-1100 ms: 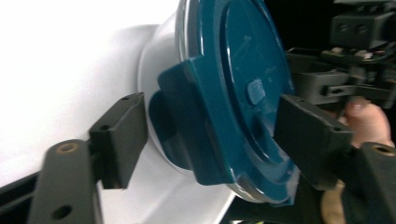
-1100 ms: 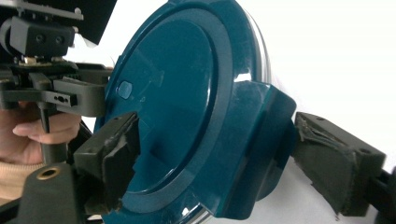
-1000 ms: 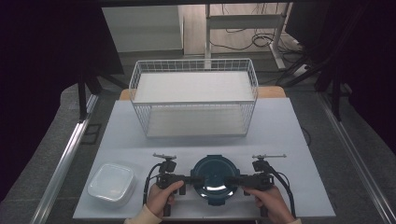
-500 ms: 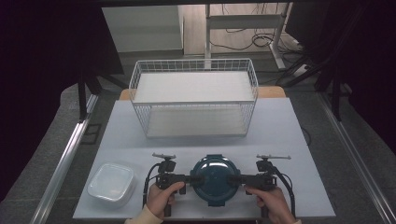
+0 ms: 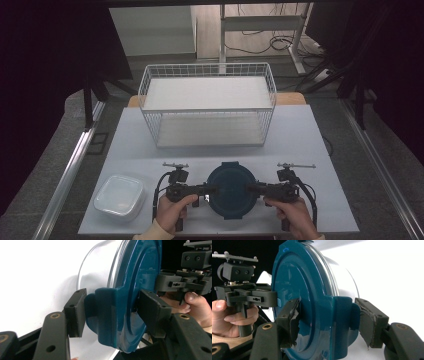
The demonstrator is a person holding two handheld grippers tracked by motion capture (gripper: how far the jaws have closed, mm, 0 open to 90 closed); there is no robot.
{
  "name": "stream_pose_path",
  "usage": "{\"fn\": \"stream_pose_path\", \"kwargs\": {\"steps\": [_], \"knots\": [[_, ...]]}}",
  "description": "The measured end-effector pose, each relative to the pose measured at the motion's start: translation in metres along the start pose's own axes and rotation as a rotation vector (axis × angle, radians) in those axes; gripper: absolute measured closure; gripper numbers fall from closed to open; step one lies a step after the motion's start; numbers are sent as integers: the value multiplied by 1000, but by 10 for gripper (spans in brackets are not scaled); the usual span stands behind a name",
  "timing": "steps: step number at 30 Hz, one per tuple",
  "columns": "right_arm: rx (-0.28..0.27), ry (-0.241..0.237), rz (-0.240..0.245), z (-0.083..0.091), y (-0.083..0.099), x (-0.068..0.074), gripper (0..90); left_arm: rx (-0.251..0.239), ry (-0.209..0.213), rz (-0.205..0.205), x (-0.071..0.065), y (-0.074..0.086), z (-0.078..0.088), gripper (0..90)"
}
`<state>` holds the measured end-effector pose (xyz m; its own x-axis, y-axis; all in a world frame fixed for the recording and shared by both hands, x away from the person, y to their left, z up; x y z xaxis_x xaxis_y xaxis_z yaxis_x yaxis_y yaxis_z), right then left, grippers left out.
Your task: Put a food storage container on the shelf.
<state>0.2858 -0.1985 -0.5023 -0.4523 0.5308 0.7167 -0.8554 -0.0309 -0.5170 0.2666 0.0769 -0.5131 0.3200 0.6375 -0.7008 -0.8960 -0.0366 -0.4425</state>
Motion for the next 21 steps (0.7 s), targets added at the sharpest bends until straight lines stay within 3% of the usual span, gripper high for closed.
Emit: {"fn": "stream_pose_path", "kwargs": {"steps": [9,21], "knots": [[-42,-7,62,12,-23,14,390,-27,-11,-58,-20,-25,12,416],[-100,-28,167,31,-81,51,390,-106,-32,-133,-56,-78,46,415]]}}
Point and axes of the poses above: each handheld gripper's, and its own axes: z roughly backward along the jaws, y roughly out of its underside, x roughly to its left, the point moved 3 cm from there along -z, roughly forward along the jaws, and after that the axes turned 6 degrees about -y, right-handed, at the moved point
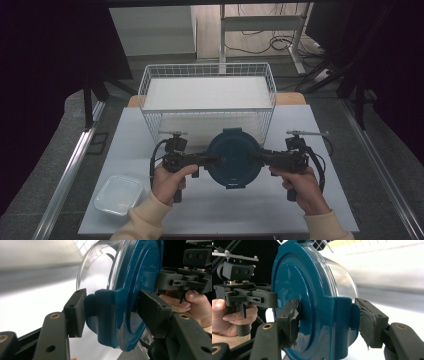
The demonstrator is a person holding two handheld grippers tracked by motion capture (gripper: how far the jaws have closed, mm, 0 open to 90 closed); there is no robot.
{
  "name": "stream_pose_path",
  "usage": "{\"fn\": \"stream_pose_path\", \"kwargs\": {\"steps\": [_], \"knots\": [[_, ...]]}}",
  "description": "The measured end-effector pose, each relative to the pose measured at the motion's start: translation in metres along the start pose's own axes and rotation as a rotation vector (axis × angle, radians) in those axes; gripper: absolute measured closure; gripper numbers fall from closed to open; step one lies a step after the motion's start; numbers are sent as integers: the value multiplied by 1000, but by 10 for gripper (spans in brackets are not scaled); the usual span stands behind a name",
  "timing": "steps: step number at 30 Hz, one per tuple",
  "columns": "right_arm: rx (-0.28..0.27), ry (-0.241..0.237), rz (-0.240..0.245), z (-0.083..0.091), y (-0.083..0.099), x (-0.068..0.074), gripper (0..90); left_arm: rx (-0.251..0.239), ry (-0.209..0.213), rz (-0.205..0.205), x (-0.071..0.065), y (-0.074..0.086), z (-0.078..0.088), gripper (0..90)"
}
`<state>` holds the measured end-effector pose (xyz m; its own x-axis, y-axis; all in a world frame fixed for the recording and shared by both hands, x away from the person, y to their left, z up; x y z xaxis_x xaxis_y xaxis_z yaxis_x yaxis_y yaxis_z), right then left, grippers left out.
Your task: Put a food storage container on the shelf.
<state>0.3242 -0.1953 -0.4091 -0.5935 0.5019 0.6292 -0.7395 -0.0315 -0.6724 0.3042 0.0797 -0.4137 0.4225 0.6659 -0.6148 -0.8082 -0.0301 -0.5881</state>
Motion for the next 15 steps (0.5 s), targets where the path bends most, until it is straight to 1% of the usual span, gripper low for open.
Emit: {"fn": "stream_pose_path", "kwargs": {"steps": [4,6,10,15], "knots": [[-1,-1,16,-3,-21,4,393,-7,3,3,1,-17,5,414],[-1,-4,15,-4,-26,5,394,-10,3,2,2,-22,7,415],[-6,-10,30,-6,-39,7,401,-20,10,2,4,-33,12,414],[-8,-14,44,-8,-49,11,404,-32,14,4,5,-38,16,414]]}}
Point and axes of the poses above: each handheld gripper's, and its own axes: z roughly backward along the jaws, y roughly out of its underside, x roughly to its left, the point moved 3 cm from there along -z, roughly forward along the jaws, and after that the axes turned 6 degrees about -y, right-handed, at the moved point
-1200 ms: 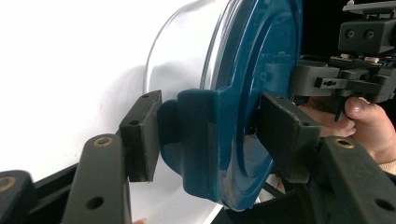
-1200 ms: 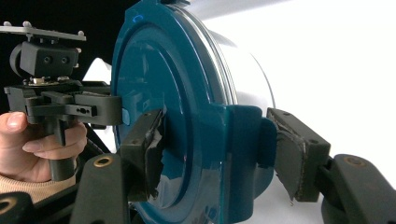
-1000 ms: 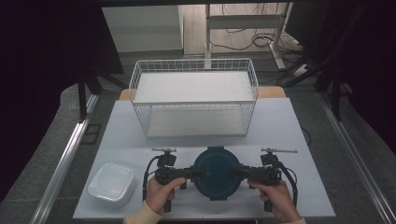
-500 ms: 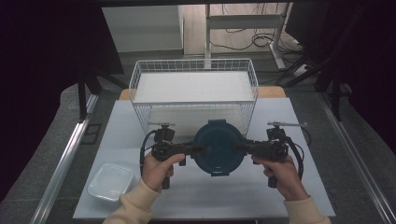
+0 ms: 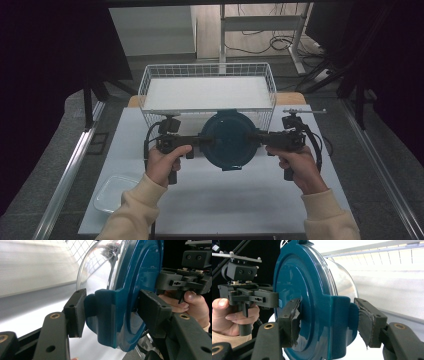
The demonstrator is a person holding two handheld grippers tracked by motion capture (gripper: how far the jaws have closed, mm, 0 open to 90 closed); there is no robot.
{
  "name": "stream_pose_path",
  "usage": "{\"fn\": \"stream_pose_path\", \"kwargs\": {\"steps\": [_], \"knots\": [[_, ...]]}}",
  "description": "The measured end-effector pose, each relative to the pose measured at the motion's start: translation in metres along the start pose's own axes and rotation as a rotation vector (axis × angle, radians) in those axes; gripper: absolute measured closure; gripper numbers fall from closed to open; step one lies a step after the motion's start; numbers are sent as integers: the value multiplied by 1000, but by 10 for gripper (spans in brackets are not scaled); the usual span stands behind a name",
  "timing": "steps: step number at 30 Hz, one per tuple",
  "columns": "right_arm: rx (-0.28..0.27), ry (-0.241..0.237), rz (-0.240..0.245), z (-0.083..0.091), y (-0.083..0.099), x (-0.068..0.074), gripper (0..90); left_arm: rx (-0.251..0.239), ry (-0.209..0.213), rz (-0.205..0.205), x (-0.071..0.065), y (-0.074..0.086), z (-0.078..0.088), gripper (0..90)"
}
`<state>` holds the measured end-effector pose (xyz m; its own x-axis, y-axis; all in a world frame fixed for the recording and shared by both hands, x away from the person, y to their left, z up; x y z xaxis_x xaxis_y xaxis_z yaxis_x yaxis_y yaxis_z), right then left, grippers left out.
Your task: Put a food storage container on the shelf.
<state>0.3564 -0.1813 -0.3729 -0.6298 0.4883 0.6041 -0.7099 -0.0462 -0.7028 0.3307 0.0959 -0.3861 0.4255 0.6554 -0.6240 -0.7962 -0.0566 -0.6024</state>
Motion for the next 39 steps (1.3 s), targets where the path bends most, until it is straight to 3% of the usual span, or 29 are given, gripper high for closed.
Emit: {"fn": "stream_pose_path", "kwargs": {"steps": [8,25,33,39], "knots": [[5,0,17,-1,-12,3,406,-18,5,2,0,-10,3,414],[15,-1,45,1,-59,3,408,-65,7,3,-6,-49,5,414],[11,-16,46,-2,-77,3,410,-65,-10,-5,-9,-67,10,414],[-3,-39,43,-3,-86,6,413,-61,-35,-33,-15,-81,20,412]]}}
Point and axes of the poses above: each handheld gripper's, and its own axes: z roughly backward along the jaws, y roughly out of its underside, x roughly to its left, the point moved 3 cm from there along -z, roughly forward along the jaws, and after that the axes turned 6 degrees about -y, right-handed, at the moved point
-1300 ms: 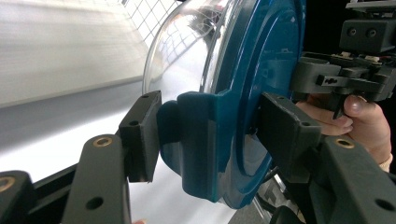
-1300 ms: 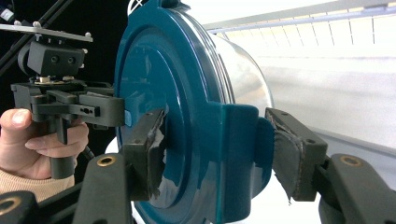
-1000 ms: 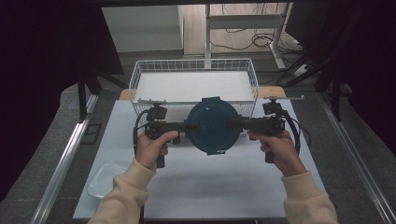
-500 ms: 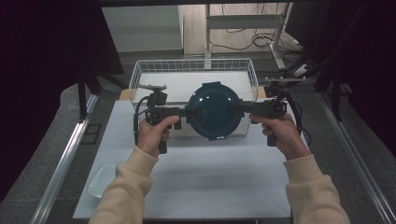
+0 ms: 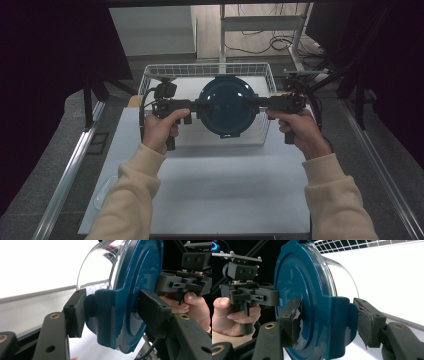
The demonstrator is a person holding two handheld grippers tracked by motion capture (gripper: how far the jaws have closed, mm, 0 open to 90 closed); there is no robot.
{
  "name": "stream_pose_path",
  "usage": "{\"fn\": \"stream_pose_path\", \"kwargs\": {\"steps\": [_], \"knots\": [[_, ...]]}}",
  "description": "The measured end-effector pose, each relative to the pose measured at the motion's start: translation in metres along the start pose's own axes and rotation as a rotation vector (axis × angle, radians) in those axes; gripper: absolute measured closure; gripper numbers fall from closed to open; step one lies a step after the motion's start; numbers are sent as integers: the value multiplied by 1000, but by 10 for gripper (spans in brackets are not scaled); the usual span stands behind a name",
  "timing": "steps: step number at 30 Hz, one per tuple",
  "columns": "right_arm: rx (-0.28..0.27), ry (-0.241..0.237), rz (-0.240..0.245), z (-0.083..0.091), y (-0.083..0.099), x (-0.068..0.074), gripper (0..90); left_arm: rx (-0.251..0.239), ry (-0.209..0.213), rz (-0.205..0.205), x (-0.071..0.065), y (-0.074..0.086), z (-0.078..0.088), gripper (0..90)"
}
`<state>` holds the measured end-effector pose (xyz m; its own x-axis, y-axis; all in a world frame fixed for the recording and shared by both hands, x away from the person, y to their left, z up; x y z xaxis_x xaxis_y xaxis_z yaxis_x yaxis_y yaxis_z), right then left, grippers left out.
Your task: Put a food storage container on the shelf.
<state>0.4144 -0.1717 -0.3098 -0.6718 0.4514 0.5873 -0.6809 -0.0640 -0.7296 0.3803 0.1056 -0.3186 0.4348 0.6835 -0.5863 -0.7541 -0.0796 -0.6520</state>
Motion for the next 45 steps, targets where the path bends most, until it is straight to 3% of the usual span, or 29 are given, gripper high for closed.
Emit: {"fn": "stream_pose_path", "kwargs": {"steps": [11,18,20,24,34,45], "knots": [[-8,-18,-16,-13,-28,2,416,18,-15,7,8,-34,10,409],[3,-4,-23,-28,-47,-8,416,9,-1,46,28,-49,3,409],[-1,-5,-31,-34,-50,-13,416,9,-7,62,32,-51,1,409],[-1,-14,-37,-41,-54,-19,415,14,-16,51,38,-57,0,409],[13,-17,-46,-55,-64,-28,416,17,-14,67,53,-66,-3,409],[22,-4,-102,-67,-64,-43,415,22,-10,110,70,-69,-14,408]]}}
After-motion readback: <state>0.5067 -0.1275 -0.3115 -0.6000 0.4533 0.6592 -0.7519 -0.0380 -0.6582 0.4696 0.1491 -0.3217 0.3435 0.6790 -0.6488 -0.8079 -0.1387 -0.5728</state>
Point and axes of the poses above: each handheld gripper's, and its own axes: z roughly backward along the jaws, y roughly out of its underside, x roughly to its left, the point moved 3 cm from there along -z, roughly forward along the jaws, and after that the axes turned 6 degrees about -y, right-handed, at the moved point
